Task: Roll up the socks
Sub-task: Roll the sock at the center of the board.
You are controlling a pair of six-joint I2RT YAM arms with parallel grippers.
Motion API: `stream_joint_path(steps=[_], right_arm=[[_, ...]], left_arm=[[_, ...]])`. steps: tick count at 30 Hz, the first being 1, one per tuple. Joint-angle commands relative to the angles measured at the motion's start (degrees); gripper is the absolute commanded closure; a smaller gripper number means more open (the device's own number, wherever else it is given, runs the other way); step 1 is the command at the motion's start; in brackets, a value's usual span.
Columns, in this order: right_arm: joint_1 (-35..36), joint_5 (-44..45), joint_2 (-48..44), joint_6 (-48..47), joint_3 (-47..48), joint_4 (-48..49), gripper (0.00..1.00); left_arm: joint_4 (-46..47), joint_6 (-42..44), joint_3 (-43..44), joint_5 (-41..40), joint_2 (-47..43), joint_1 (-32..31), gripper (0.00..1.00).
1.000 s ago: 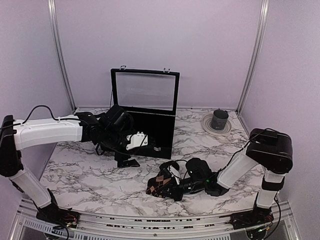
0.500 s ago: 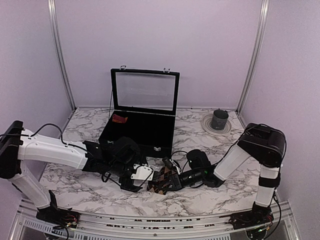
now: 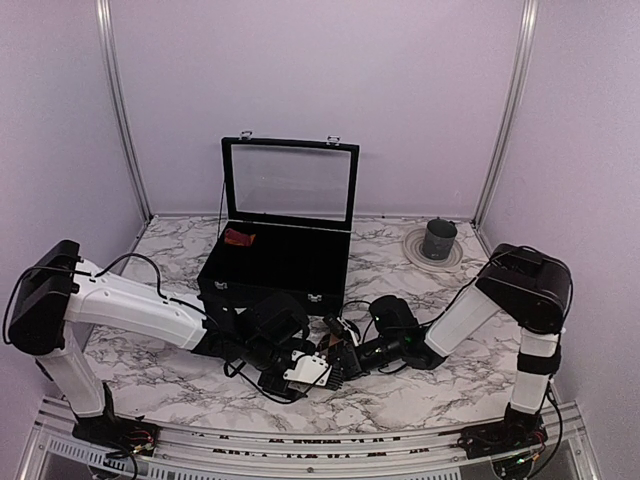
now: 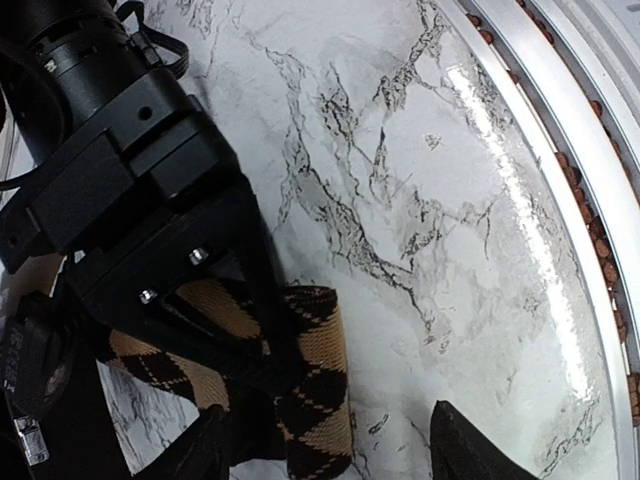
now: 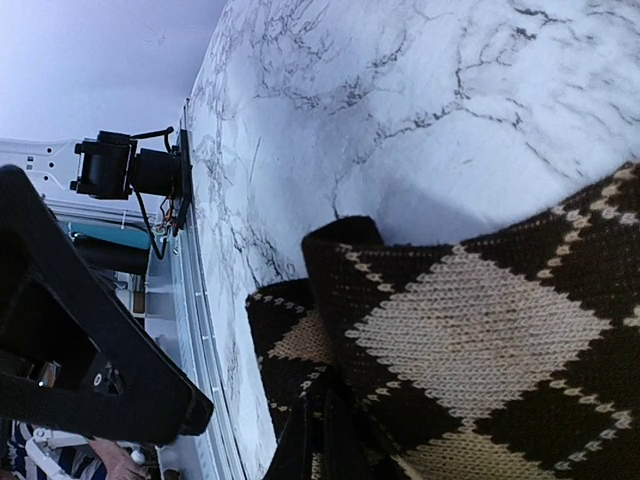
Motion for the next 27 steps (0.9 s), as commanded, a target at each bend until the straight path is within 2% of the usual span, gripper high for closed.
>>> stream_joint_path(steps=[1, 8, 12, 16, 27], right_arm=[[-1.0, 7.24, 4.33, -2.22, -3.66, -14.92, 1.0], [-1.0, 7.12, 4.38, -2.11, -4.99, -13.14, 1.0], [-1.01, 6.97, 4.49, -2.09, -5.48, -12.48, 1.0], [-1.08, 6.76, 4.41, -2.01, -5.81, -12.07, 1.0], [-1.05, 6.33, 4.06, -2.54, -6.21, -12.46, 1.0]], left_arm=[[0.31, -0.92, -0.64, 4.95, 1.17, -0.08, 0.32], [1.96, -2.13, -2.15, 4.34, 3.47, 0.09, 0.36], [2.62, -2.34, -2.31, 3.54, 4.86, 0.23, 0.52], [3.51, -2.81, -2.54, 2.76, 5.41, 1.03, 0.56], [4.7, -2.39, -3.87, 0.17, 4.48, 2.49, 0.51]])
